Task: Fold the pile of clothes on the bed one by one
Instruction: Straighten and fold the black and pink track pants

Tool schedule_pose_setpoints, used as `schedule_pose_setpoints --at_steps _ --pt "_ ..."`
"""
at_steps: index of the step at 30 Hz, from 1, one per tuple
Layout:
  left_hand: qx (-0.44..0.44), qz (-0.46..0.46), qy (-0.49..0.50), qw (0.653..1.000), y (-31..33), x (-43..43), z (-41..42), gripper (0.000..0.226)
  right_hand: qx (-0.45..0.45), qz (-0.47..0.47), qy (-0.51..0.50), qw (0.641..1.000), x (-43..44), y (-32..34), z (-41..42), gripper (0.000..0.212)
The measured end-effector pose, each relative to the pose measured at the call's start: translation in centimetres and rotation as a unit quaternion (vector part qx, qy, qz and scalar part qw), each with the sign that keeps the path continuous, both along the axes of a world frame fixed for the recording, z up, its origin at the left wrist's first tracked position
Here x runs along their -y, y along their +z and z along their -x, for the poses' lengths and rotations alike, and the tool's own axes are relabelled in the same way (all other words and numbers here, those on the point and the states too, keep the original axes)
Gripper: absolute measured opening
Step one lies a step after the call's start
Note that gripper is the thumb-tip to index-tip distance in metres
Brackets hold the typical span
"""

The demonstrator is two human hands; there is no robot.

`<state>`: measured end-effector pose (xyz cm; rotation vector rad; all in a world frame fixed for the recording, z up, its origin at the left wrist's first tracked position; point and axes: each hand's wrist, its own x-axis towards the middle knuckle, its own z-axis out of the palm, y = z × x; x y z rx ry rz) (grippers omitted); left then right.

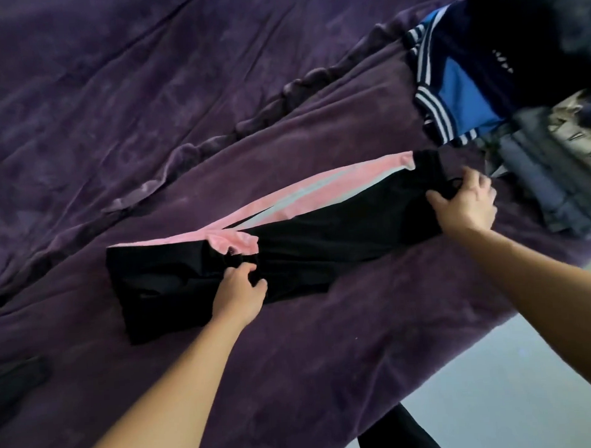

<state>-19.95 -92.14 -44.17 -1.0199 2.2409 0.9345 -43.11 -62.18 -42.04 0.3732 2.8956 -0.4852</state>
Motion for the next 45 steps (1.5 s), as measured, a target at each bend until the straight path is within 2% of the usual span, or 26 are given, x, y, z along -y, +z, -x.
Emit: schedule_pose_setpoints --at_steps 2,4,5,8,11,13,15,17,19,22,23,26,28,29,31,33,35,40,45 --pt "0.029 0.027 -0.002 0.999 -1.1 -1.6 1.4 0.040 0.071 0.034 -0.022 0.997 -2.2 -1.1 4.3 0.084" --pt "0.053 0.049 0.012 0.997 -2.1 -2.4 2.5 0.040 0.147 0.147 -0.040 0.977 -3.2 -2.6 6.6 0.091" --pt "0.059 0.058 0.016 0.996 -2.5 -2.7 2.8 0.039 0.164 0.175 -0.037 0.970 -3.3 -3.3 7.0 0.091" --pt "0.072 0.069 0.024 0.995 -2.5 -3.3 2.9 0.037 0.181 0.171 0.001 0.969 -3.2 -4.5 7.0 0.078" --pt "0.072 0.050 0.042 0.995 -1.1 -3.5 2.4 0.035 0.226 0.208 -0.003 0.952 -2.7 -2.6 6.2 0.054" --pt "0.064 0.039 0.074 0.994 0.2 -3.0 2.3 0.033 0.195 0.231 0.012 0.953 -0.9 -0.1 5.3 0.043" --pt "0.053 0.037 0.108 0.992 1.5 -2.4 1.9 0.031 0.154 0.236 0.062 0.958 2.5 2.4 3.3 0.042" --pt "0.044 0.040 0.140 0.988 2.6 -1.6 1.2 0.030 0.151 0.223 0.139 0.953 7.0 4.0 0.0 0.047" --pt "0.043 0.046 0.170 0.983 3.6 -0.5 0.1 0.030 0.197 0.218 0.219 0.931 11.8 4.2 -3.7 0.053" --pt "0.046 0.065 0.184 0.980 4.3 1.0 -1.9 0.029 0.308 0.234 0.286 0.877 17.0 3.0 -8.3 0.065" --pt "0.045 0.076 0.177 0.980 4.3 1.5 -2.4 0.029 0.307 0.223 0.296 0.877 17.7 2.4 -8.9 0.063" --pt "0.036 0.117 0.152 0.981 3.7 2.7 -3.3 0.032 0.188 0.152 0.257 0.936 16.6 0.3 -7.4 0.049" --pt "0.035 0.134 0.144 0.980 2.8 3.4 -3.9 0.036 0.147 0.103 0.208 0.962 14.5 -1.6 -5.1 0.058" --pt "0.038 0.136 0.140 0.980 2.2 3.7 -4.3 0.038 0.164 0.086 0.185 0.965 13.6 -2.5 -4.1 0.065" --pt "0.047 0.122 0.139 0.982 1.0 4.3 -5.4 0.041 0.238 0.126 0.126 0.955 12.7 -4.1 -2.9 0.072" --pt "0.045 0.097 0.150 0.983 0.2 4.8 -6.6 0.041 0.286 0.216 0.056 0.932 12.7 -5.1 -3.1 0.055" --pt "0.032 0.084 0.161 0.983 -0.1 5.2 -8.0 0.038 0.266 0.253 0.028 0.930 13.1 -4.8 -3.8 0.038" --pt "0.012 0.057 0.190 0.980 1.3 6.8 -11.6 0.032 0.156 0.267 0.062 0.949 16.7 0.9 -8.0 0.037" --pt "0.008 0.023 0.236 0.971 3.6 10.4 -15.6 0.032 0.130 0.261 0.195 0.937 27.8 5.6 -15.3 0.046"
